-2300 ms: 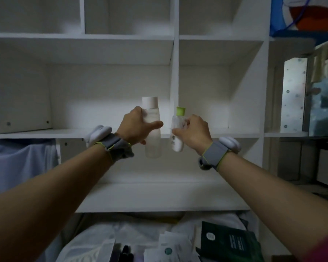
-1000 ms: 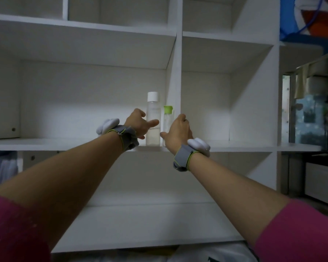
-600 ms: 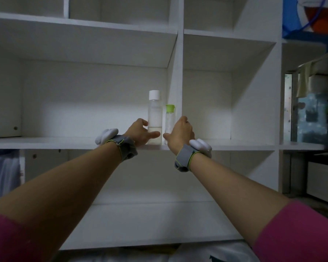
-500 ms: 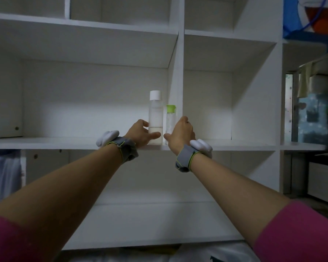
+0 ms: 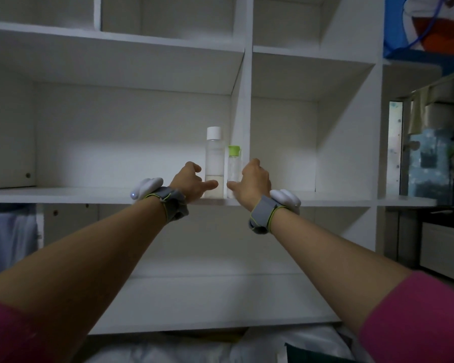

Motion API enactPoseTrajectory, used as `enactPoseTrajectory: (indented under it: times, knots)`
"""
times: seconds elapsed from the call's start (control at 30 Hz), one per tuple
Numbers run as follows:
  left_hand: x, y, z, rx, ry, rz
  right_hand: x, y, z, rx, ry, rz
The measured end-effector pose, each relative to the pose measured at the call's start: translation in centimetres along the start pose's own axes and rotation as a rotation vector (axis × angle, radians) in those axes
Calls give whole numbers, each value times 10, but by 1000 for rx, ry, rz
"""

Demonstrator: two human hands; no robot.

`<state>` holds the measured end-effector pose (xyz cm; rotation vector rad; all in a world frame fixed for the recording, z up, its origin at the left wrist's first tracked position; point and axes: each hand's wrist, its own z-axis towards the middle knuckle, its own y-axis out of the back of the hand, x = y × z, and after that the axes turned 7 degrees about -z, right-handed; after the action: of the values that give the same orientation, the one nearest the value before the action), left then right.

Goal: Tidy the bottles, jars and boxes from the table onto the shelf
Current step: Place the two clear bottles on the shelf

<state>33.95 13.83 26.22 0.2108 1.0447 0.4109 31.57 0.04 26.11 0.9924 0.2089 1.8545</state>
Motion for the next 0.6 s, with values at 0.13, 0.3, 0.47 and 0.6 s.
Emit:
enactPoseTrajectory:
  times: [0.13, 0.3, 0.47, 0.6]
  knots:
    - [-14, 10, -22, 1, 2, -6, 4, 25, -10, 38, -2, 2]
    - [-31, 21, -50, 31, 16, 4, 10, 51, -23, 93, -27, 45]
    - [-55, 31, -91, 67, 18, 44, 11, 81, -47, 136, 15, 69]
    - [-68, 35, -135, 100, 7, 55, 3, 101, -82, 204, 77, 83]
